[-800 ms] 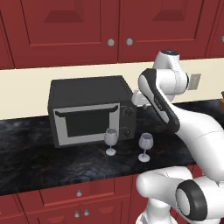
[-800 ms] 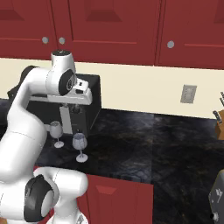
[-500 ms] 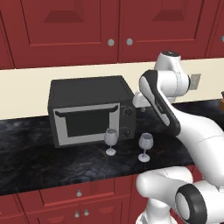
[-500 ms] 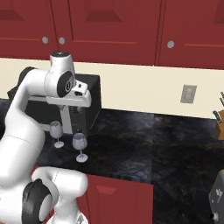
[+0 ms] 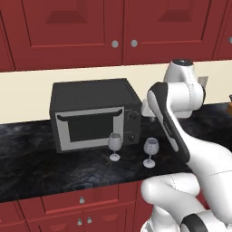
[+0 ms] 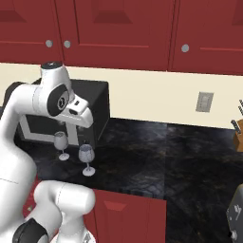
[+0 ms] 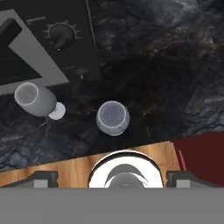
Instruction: Retrieve the wine glasses from the counter and place one next to each plate.
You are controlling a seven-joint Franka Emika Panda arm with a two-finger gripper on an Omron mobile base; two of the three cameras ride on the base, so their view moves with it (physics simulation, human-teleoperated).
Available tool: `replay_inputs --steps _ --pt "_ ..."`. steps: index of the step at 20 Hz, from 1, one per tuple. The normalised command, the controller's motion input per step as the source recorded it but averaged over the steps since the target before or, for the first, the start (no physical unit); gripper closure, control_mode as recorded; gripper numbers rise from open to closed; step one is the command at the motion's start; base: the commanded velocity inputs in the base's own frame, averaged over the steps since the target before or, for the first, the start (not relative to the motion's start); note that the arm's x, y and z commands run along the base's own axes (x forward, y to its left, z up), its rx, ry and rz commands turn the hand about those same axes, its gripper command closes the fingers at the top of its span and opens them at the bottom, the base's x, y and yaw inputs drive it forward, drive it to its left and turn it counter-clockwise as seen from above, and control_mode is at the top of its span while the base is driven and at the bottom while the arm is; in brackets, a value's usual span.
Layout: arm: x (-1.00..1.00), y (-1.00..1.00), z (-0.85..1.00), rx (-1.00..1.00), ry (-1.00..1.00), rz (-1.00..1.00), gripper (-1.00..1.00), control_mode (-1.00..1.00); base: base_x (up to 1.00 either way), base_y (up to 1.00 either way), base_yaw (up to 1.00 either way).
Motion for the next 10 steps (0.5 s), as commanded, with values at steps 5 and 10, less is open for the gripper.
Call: replay_inputs --steps 5,10 --pt "-0.37 0.0 0.0 0.07 -0.11 -0.4 -1.0 -1.0 0.0 0.0 0.0" --pt "-0.12 0.0 0.0 0.15 -0.09 -0.45 -1.0 -1.0 0.0 0.0 0.0"
